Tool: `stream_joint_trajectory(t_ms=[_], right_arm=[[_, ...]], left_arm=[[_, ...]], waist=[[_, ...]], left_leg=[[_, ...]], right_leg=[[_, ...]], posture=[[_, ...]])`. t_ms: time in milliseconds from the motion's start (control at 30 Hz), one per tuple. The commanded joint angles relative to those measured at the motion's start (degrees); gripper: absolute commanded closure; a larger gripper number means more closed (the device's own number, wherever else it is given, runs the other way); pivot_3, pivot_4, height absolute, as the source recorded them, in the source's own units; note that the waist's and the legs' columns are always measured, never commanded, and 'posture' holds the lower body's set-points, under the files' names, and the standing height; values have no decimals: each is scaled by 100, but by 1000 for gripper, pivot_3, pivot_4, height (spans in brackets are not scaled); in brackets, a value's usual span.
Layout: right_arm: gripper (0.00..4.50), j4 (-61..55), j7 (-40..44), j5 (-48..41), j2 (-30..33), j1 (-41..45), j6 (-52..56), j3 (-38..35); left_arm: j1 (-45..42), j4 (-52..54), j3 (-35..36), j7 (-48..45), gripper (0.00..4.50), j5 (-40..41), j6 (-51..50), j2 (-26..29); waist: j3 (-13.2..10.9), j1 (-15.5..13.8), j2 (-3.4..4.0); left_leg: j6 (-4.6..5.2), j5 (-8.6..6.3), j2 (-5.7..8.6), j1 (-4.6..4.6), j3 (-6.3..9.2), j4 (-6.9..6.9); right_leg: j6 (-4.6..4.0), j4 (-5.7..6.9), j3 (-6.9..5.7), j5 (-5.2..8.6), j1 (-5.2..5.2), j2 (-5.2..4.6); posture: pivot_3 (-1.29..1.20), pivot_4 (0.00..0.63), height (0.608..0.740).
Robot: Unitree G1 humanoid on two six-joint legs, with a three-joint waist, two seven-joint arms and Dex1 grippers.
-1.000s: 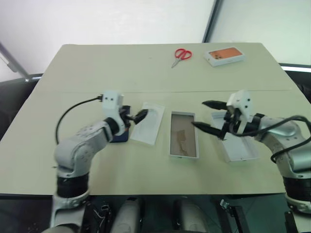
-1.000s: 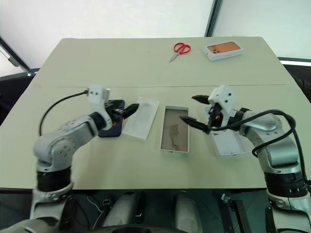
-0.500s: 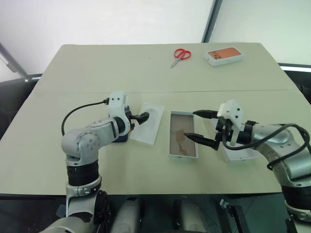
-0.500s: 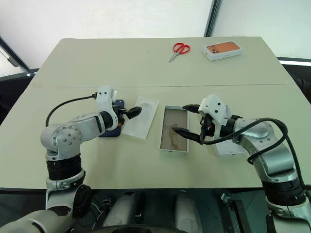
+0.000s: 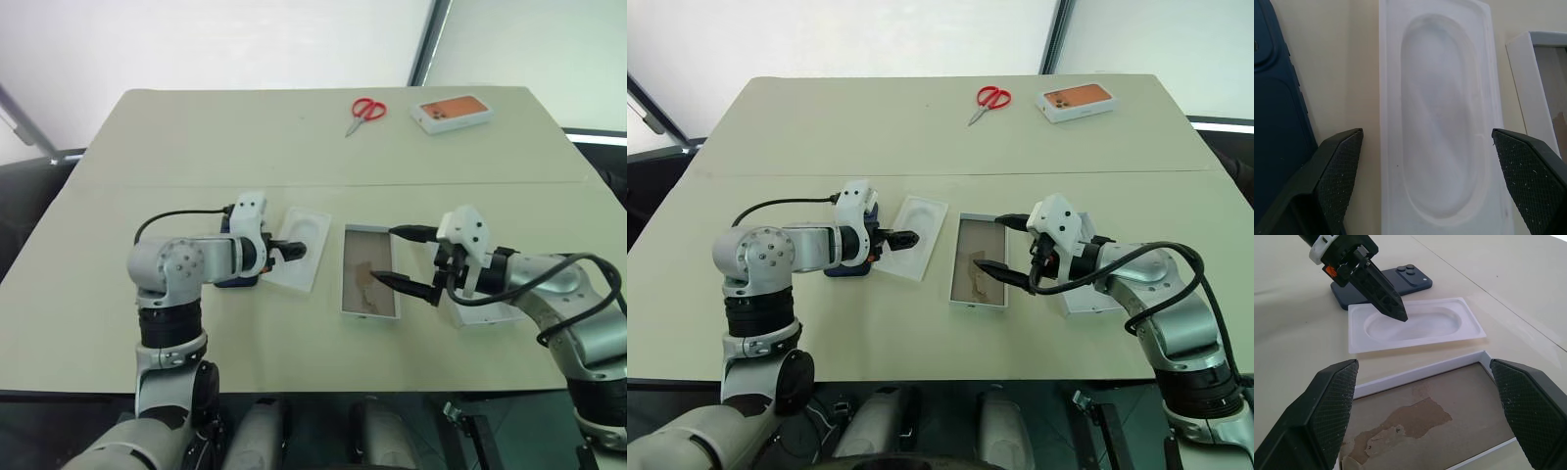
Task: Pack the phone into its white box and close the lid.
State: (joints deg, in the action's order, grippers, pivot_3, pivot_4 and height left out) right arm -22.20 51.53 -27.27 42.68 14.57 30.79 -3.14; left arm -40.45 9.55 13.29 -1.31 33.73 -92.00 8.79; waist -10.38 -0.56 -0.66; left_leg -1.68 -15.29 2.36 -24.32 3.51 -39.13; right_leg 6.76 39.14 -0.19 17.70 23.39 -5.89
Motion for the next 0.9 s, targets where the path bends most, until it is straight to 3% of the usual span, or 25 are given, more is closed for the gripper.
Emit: stream_joint_trajectory(t_ms=[33, 100, 300, 500, 633, 900], right_arm=[[0, -222, -18, -46, 19, -25, -113, -120], [0, -235, -37, -43, 14, -31, -115, -121], [0, -242, -68, -41, 9, -12, -123, -102], [0, -242, -57, -41, 66, -3, -119, -151], [0, -100, -31, 9, 256, 58, -147, -352], [0, 424, 88, 163, 662, 80, -368, -751]], left_arm=[[-57, -59, 173, -70, 583, -21, -50, -79], [-67, -78, 245, -89, 1236, 15, -50, -142], [-159, -32, 581, -100, 4373, 9, -50, -283], [-167, 135, 1057, -19, 4481, -219, 134, -270], [-253, 300, 1789, -172, 4481, -26, 124, -422], [-451, 557, 2304, -201, 4481, 1270, -50, -1422]], waist=[[0, -3, 0], [0, -5, 0], [0, -9, -1], [0, 13, -1], [-1, 3, -2], [-7, -26, -16]], left_leg=[[0, 0, 0, 0, 0, 0], [-1, 0, 1, 0, 0, 0], [-2, 1, 1, -1, -1, -1], [-2, 1, 0, 0, -1, 0], [-2, 1, 0, -1, -1, 0], [-2, 1, 7, -5, 0, -4]], right_leg=[[0, 0, 0, 0, -1, -1], [0, -1, 0, 0, 0, -1], [0, -1, 0, 0, 0, -2], [0, 0, 0, 0, 1, 0], [0, 0, 0, 0, 2, -1], [0, -9, -2, 0, -6, -7]], posture=[[0, 150, 697], [0, 150, 697], [0, 150, 697], [0, 150, 697], [0, 150, 697], [0, 150, 697]])
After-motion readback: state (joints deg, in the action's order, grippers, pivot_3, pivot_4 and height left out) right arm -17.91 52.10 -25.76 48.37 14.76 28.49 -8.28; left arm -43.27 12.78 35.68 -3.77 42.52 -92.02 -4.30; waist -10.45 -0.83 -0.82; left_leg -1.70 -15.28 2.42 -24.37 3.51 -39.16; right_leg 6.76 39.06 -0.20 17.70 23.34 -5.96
